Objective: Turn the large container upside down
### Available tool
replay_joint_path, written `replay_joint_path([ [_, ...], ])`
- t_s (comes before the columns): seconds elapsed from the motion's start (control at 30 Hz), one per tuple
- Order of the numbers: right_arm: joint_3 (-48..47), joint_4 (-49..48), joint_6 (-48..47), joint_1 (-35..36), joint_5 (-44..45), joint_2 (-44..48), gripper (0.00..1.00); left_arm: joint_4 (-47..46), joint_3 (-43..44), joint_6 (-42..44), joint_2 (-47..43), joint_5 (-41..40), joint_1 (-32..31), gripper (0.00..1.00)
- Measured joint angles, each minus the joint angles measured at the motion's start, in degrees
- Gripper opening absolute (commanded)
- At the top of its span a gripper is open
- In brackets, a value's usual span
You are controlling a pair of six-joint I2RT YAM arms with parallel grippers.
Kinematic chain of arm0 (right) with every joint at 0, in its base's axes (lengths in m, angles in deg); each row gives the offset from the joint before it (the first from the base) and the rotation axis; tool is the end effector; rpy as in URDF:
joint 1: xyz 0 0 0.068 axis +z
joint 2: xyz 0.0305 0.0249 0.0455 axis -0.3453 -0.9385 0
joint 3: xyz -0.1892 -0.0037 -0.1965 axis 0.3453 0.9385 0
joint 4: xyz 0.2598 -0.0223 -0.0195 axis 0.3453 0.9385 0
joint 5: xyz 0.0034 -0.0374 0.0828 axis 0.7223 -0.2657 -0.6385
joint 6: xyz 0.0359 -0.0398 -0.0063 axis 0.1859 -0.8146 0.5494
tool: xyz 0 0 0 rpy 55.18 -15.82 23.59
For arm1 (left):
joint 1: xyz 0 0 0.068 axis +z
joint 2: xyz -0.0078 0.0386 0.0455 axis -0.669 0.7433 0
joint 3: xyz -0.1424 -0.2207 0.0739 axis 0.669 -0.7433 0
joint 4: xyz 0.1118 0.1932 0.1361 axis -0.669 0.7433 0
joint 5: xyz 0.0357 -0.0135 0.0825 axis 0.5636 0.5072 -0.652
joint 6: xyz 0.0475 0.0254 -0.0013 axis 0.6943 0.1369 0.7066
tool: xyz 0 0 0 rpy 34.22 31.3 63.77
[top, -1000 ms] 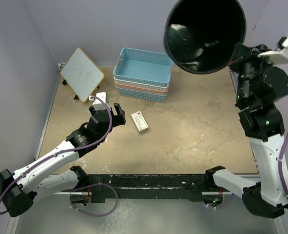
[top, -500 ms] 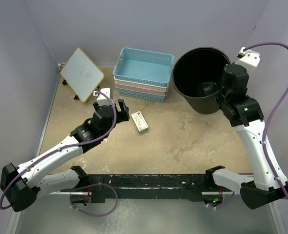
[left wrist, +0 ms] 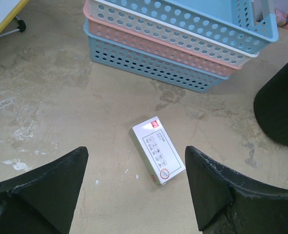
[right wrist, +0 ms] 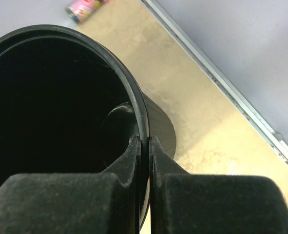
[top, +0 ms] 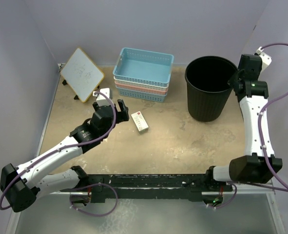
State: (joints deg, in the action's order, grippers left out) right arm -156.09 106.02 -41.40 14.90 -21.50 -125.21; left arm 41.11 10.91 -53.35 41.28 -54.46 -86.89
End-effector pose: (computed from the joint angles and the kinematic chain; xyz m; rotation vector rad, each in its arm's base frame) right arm 0.2814 -0.0401 0.4383 0.7946 1.8033 -0.1492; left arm 0.1741 -0.1460 0.3072 -0.1865 1.8993 -0.3625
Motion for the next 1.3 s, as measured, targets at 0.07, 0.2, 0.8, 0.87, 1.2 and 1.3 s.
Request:
replay_joint_path([
  [0.07,0.0,1.2,0.3,-1.1,0.3,-1.6,0.39,0.4,0.0,0.0,0.0,-0.1,0.0,0.78],
  [0.2,0.0,2.0,0.0,-1.4,1.3,-2.5,0.83,0.8,0.0,0.0,0.2,-0.1,0.0,0.78],
  [0.8,-17.2,1.9,-17.4,14.9,-13.0,0.3,0.98,-1.3,-0.1,-0.5,3.5,0.7,0.0,0.78],
  [0.87,-16.0,3.0,-18.7,16.7,-13.8,-1.8,0.92,-1.3,-0.1,-0.6,3.8,0.8,0.0,0.78],
  [1.2,-8.8,7.5,-22.0,16.8,-13.5,-11.3,0.42,-1.6,-0.7,-1.5,5.0,1.8,0.0,0.78],
  [1.3,-8.8,7.6,-21.9,16.9,-14.2,-11.7,0.37,-1.6,-0.9,-1.5,5.0,2.0,0.0,0.78],
])
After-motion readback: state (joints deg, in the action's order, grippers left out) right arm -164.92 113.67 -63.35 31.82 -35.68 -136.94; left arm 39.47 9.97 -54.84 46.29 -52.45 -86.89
